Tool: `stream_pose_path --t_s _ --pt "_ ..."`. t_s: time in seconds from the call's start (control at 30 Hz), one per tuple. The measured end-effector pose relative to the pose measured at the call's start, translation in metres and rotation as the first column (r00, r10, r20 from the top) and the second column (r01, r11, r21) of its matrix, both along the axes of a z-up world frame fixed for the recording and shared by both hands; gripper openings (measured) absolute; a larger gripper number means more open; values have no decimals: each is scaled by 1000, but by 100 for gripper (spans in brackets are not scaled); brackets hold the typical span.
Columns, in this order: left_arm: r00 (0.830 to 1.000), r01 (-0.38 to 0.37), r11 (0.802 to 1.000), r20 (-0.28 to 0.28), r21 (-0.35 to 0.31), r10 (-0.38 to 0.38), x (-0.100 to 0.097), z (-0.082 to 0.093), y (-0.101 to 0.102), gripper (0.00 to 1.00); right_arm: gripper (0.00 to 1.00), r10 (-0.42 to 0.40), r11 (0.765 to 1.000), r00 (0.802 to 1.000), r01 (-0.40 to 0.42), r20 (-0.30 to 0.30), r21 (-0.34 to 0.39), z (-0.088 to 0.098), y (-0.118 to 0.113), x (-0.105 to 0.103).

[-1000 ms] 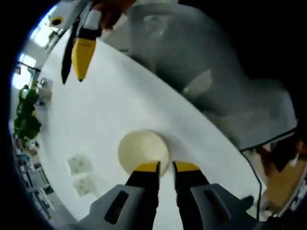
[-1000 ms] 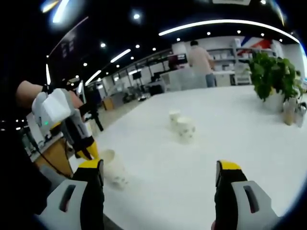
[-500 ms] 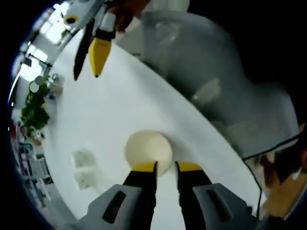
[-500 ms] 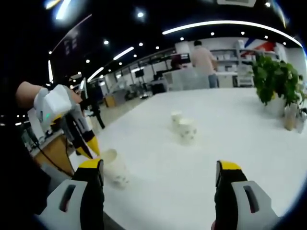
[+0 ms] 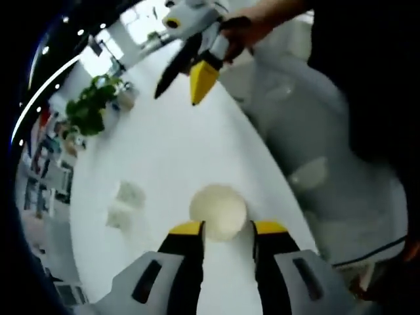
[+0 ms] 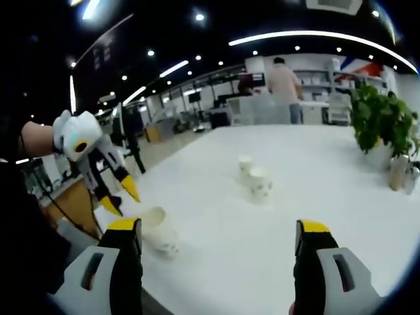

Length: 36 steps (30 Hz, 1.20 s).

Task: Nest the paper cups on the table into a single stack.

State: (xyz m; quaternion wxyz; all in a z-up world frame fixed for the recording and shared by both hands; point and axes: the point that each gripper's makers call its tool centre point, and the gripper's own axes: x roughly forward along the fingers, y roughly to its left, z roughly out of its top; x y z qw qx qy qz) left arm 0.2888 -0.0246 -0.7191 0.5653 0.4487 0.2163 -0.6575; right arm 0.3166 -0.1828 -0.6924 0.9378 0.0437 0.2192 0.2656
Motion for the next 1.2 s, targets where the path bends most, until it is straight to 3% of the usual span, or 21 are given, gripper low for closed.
stream_pose_path --t_s 0.17,0.27,0.4,0.47,0.73,0.87,0.97,1.1,1.17,1.2 --pt "997 -70 994 9 -83 71 3 8 6 30 95 6 1000 1000 -6 7 -16 5 4 0" --pt "990 -140 980 -27 -142 138 5 13 10 30 95 3 1000 1000 -3 9 -20 7 5 -1" --pt "983 -184 965 -10 -185 186 12 17 18 31 95 1 1000 1000 -1 11 -27 9 6 -3" --pt "965 -263 938 -64 -226 255 14 19 20 34 95 1 1000 1000 -1 10 -29 9 6 -5" --pt "913 -408 856 -131 -317 386 24 27 35 43 95 -1 999 1000 1 1 -40 9 5 -8" --pt "880 -474 797 -175 -374 442 24 36 40 44 95 6 999 1000 -6 0 -45 10 9 -10" --pt "876 -481 787 -183 -386 445 22 38 44 47 95 9 999 1000 -9 -2 -46 8 10 -11" --pt "855 -517 759 -197 -395 480 27 37 53 52 95 17 998 1000 -18 -6 -52 8 14 -12" --pt "825 -562 716 -225 -414 518 31 40 59 57 95 22 998 1000 -22 -7 -53 8 15 -11" --pt "805 -592 683 -260 -428 534 32 41 61 60 95 26 998 1000 -26 -7 -54 8 17 -11"
